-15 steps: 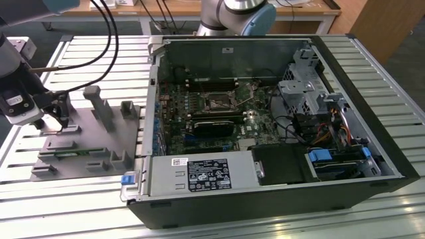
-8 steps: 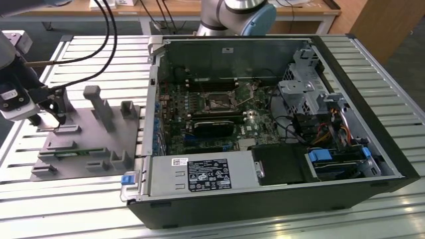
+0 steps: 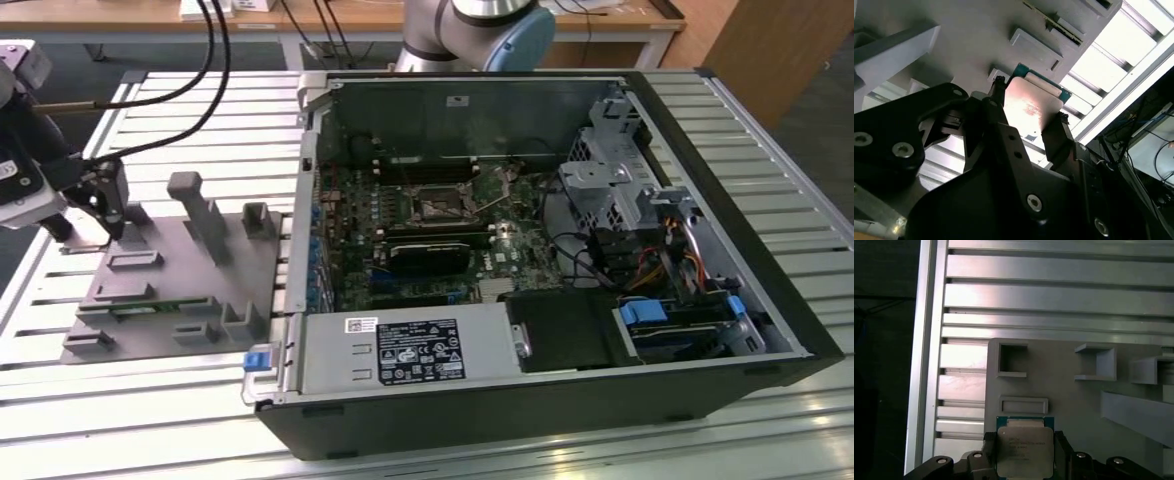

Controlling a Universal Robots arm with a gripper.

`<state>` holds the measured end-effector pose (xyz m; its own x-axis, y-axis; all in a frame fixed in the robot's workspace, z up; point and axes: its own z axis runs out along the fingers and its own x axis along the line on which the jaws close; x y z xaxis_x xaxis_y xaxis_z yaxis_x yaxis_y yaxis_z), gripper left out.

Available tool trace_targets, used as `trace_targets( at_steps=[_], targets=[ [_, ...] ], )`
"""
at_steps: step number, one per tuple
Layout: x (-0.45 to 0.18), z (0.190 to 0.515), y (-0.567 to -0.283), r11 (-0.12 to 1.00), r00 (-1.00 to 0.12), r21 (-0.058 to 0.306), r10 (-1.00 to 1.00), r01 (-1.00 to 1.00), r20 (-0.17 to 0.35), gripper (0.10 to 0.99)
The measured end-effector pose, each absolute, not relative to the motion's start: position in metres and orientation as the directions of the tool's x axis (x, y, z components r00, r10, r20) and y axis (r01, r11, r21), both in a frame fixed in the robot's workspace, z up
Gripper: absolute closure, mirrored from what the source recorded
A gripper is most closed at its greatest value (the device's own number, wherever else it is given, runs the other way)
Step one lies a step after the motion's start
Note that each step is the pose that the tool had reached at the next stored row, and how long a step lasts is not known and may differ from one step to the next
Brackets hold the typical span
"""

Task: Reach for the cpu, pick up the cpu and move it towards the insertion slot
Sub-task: 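Pick up the cpu and move it towards the insertion slot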

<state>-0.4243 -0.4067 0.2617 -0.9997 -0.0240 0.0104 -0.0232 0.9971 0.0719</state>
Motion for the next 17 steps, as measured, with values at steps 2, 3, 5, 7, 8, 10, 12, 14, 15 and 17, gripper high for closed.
trace_targets(
  at_steps=[2, 3, 5, 7, 8, 10, 12, 14, 15, 17],
  targets=[
    [-0.424, 0.267, -0.407, 0.997, -1.000, 0.072, -0.024, -0.023, 0.010, 0.545],
    [-0.424, 0.270, -0.407, 0.997, -1.000, 0.072, -0.024, -0.023, 0.010, 0.545],
    [-0.424, 0.276, -0.407, 0.997, -1.000, 0.072, -0.024, -0.023, 0.010, 0.545],
    [-0.424, 0.280, -0.407, 0.997, -1.000, 0.072, -0.024, -0.023, 0.010, 0.545],
    [-0.424, 0.283, -0.407, 0.997, -1.000, 0.072, -0.024, -0.023, 0.010, 0.545],
    [-0.424, 0.288, -0.407, 0.997, -1.000, 0.072, -0.024, -0.023, 0.010, 0.545],
    [-0.424, 0.293, -0.407, 0.997, -1.000, 0.072, -0.024, -0.023, 0.010, 0.545],
    [-0.424, 0.299, -0.407, 0.997, -1.000, 0.072, -0.024, -0.023, 0.010, 0.545],
    [-0.424, 0.302, -0.407, 0.997, -1.000, 0.072, -0.024, -0.023, 0.010, 0.545],
    [-0.424, 0.308, -0.407, 0.997, -1.000, 0.072, -0.024, -0.023, 0.010, 0.545]
  ],
)
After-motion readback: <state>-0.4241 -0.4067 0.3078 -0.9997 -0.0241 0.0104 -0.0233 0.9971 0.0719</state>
